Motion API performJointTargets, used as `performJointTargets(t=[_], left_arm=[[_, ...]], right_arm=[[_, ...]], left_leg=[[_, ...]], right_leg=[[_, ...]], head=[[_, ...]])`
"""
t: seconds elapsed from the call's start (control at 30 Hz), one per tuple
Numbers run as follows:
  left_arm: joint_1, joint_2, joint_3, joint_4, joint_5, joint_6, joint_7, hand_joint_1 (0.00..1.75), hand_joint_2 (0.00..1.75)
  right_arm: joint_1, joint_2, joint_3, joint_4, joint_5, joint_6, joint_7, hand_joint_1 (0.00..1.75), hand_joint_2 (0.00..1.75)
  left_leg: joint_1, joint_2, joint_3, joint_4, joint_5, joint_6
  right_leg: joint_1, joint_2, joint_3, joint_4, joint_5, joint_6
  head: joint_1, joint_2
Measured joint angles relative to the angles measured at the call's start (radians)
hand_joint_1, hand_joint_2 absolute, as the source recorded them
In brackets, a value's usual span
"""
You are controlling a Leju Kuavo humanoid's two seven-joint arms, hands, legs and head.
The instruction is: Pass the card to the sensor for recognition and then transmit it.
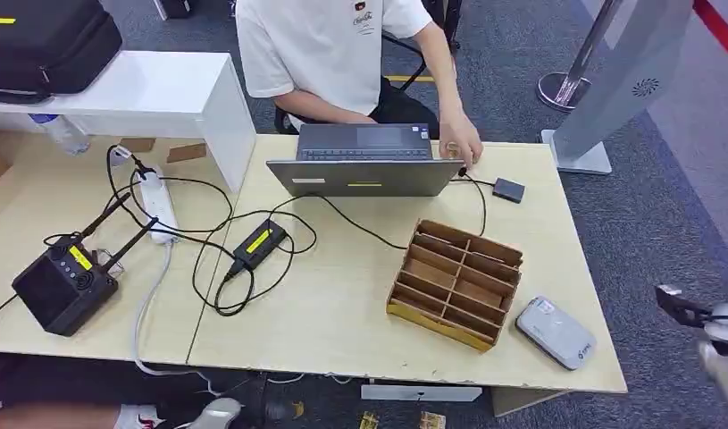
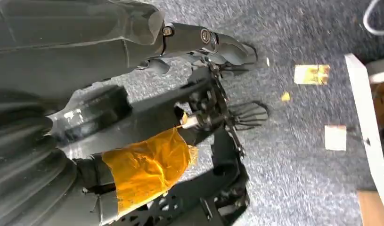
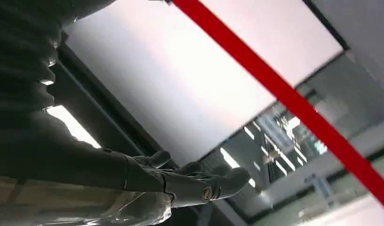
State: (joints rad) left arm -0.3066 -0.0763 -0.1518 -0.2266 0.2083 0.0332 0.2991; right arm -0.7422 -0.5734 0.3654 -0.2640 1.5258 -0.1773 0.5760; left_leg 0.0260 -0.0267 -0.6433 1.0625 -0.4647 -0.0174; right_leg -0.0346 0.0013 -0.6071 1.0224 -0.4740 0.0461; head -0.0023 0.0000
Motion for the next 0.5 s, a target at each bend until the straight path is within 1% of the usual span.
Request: performJointTargets(t=[0.07, 0.13, 0.2, 0.3, 0.4, 0.5], left_arm=[[0.0, 0.004, 0.001, 0.001, 0.0, 0.0, -0.001, 0.0, 1.75], [0.001, 0.006, 0.005, 0.002, 0.0, 0.0, -0.001, 0.0, 1.75], [0.001, 0.008, 0.013, 0.004, 0.001, 0.0, -0.001, 0.0, 1.75], [0.001, 0.01, 0.016, 0.005, 0.001, 0.0, -0.001, 0.0, 1.75], [0.001, 0.011, 0.017, 0.006, 0.001, 0.0, 0.0, 0.0, 1.75], [0.001, 0.011, 0.017, 0.006, 0.002, 0.005, 0.0, 0.0, 1.75]], right_arm=[[0.042, -0.015, -0.004, 0.005, -0.06, 0.021, 0.01, 0.0, 1.75], [0.094, -0.026, -0.004, 0.009, -0.099, 0.024, 0.021, 0.0, 1.75], [0.144, -0.026, -0.006, 0.015, -0.131, 0.023, 0.027, 0.0, 1.75], [0.216, -0.024, -0.017, 0.024, -0.147, 0.026, 0.032, 0.0, 1.75], [0.289, -0.004, -0.04, 0.03, -0.178, 0.042, 0.031, 0.0, 1.75], [0.36, 0.034, -0.069, 0.037, -0.219, 0.045, 0.029, 0.0, 1.75]], left_leg=[[0.0, 0.0, 0.0, 0.0, 0.0, 0.0], [0.0, -0.001, 0.0, 0.0, 0.0, 0.0], [0.0, 0.0, 0.001, -0.001, 0.0, 0.0], [0.0, 0.0, 0.001, -0.001, 0.0, 0.0], [0.001, -0.001, 0.002, -0.001, 0.0, 0.0], [0.001, -0.001, 0.003, -0.002, 0.0, 0.0]], right_leg=[[0.0, -0.001, 0.001, 0.0, 0.0, 0.0], [0.0, -0.001, 0.002, 0.0, 0.0, 0.0], [0.0, 0.0, 0.002, 0.0, 0.0, 0.0], [0.0, -0.001, 0.002, 0.0, -0.001, 0.0], [0.001, -0.002, 0.003, 0.0, -0.001, -0.001], [0.001, -0.001, 0.003, 0.0, -0.002, -0.001]], head=[[0.0, 0.0], [0.0, 0.0], [0.0, 0.0], [0.0, 0.0], [0.0, 0.0], [0.0, 0.0]])
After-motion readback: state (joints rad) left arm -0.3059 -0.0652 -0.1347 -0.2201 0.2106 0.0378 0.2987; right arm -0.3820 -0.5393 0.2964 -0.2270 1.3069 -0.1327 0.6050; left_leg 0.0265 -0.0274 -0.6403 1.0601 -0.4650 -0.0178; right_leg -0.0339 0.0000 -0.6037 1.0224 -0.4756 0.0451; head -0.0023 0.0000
